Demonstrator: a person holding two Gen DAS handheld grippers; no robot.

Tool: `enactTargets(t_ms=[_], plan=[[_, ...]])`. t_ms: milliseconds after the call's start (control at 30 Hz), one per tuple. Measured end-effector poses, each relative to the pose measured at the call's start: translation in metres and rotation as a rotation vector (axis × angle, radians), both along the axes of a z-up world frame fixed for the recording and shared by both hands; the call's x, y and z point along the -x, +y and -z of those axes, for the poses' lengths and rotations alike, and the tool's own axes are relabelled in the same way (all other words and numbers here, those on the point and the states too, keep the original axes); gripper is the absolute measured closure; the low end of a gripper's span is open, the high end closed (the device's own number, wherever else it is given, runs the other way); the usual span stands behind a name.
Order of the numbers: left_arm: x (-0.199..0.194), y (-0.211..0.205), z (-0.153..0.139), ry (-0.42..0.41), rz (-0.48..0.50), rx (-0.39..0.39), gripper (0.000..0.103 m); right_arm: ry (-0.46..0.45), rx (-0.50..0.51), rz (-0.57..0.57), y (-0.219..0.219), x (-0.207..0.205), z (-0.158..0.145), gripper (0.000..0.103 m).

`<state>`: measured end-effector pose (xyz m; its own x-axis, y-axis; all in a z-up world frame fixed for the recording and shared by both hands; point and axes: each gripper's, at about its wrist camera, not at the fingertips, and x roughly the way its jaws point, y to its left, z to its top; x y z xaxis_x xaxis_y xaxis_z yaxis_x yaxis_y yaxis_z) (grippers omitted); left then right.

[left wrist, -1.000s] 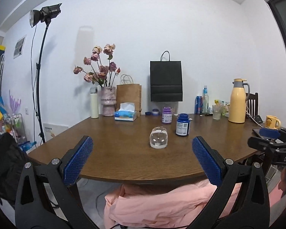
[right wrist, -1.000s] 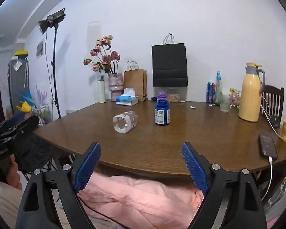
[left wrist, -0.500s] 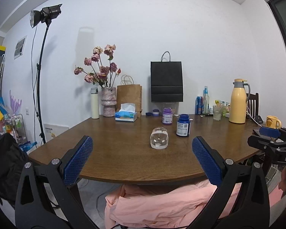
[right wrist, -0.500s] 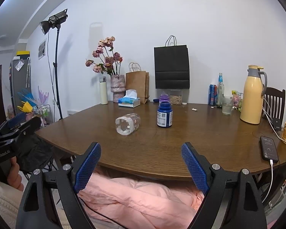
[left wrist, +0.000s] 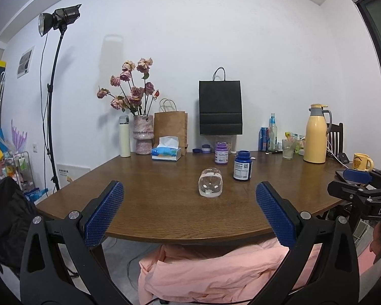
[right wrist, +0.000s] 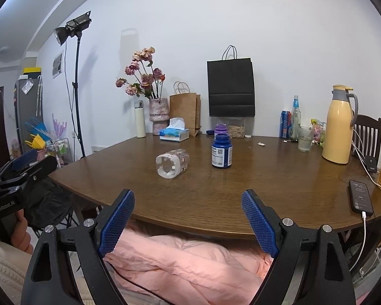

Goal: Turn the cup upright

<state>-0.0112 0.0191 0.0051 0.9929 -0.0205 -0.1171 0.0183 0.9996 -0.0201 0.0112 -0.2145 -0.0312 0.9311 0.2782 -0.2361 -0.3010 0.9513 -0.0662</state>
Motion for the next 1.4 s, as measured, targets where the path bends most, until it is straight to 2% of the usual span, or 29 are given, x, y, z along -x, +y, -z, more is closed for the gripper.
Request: enactTargets(t_ms=[1400], plan=[[-0.0003,0.0029,-0.0054,-0.003,-0.01,-0.002,0.0,-0.004,0.0,0.004,-0.0016,0.0004,-0.0002,0.013]])
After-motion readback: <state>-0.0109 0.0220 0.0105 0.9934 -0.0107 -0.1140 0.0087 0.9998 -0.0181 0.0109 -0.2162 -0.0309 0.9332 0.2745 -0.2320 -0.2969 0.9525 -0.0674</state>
